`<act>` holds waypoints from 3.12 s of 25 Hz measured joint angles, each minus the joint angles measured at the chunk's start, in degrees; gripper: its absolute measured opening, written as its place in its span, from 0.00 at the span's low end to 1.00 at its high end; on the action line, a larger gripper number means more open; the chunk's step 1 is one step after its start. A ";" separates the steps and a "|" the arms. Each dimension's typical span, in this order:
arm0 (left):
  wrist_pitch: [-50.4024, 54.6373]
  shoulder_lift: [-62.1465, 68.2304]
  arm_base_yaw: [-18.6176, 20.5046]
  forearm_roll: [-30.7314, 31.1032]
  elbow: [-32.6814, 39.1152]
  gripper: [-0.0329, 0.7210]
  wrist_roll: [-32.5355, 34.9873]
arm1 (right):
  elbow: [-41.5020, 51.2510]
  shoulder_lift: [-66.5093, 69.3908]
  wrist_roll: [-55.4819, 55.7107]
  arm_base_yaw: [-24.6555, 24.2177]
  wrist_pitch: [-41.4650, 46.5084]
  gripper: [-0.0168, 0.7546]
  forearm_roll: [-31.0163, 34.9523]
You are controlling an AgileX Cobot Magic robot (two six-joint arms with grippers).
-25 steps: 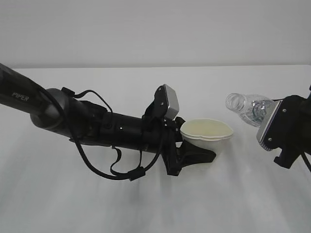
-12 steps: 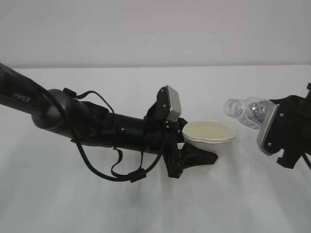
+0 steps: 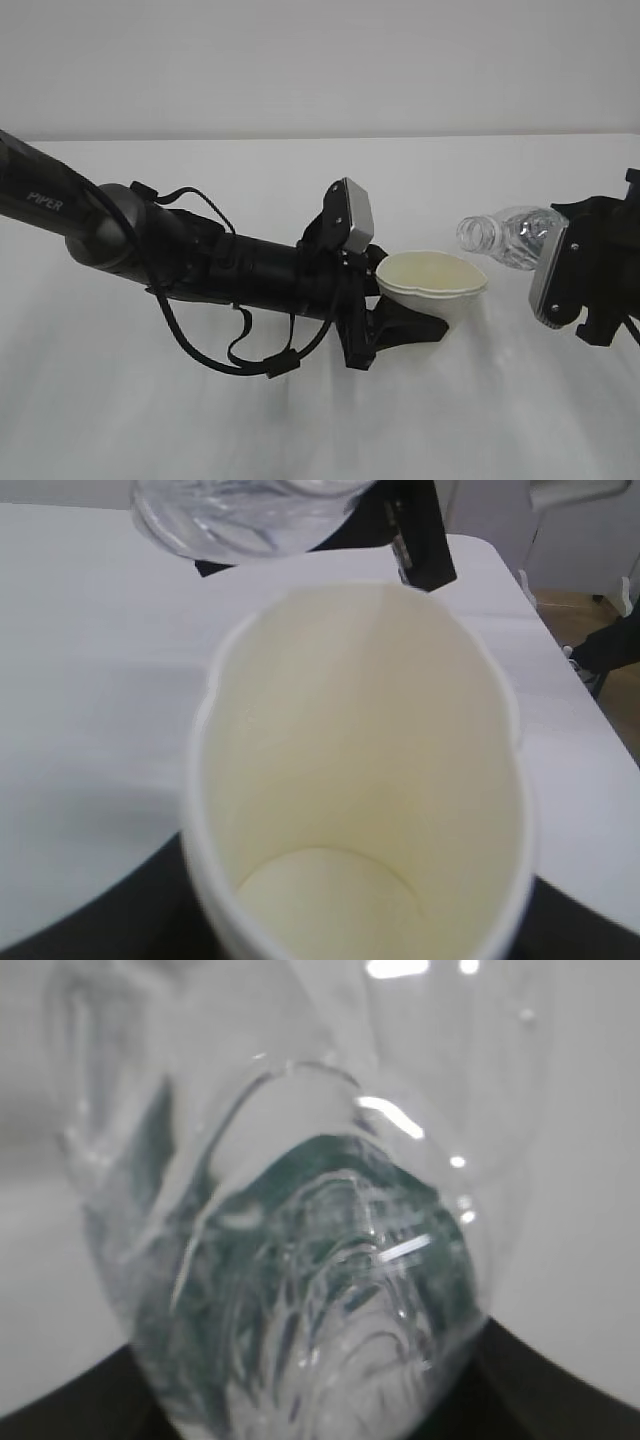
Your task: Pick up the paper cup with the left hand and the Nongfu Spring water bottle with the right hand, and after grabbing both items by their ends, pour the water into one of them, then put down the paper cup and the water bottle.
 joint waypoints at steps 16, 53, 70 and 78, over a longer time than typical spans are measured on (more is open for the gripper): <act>-1.39 0.00 -0.46 0.14 0.00 0.57 0.00 | 0.00 0.00 -6.44 0.00 -3.16 0.55 0.00; -1.48 0.12 -0.76 0.40 0.00 0.57 0.00 | 0.00 0.00 -14.98 0.00 -6.91 0.55 0.87; -1.48 0.12 -0.76 0.40 0.00 0.57 0.00 | 0.00 0.00 -15.87 0.00 -7.02 0.55 0.87; -1.48 0.12 -0.76 0.53 0.00 0.57 0.00 | 0.00 0.00 -16.46 0.00 -7.35 0.55 0.87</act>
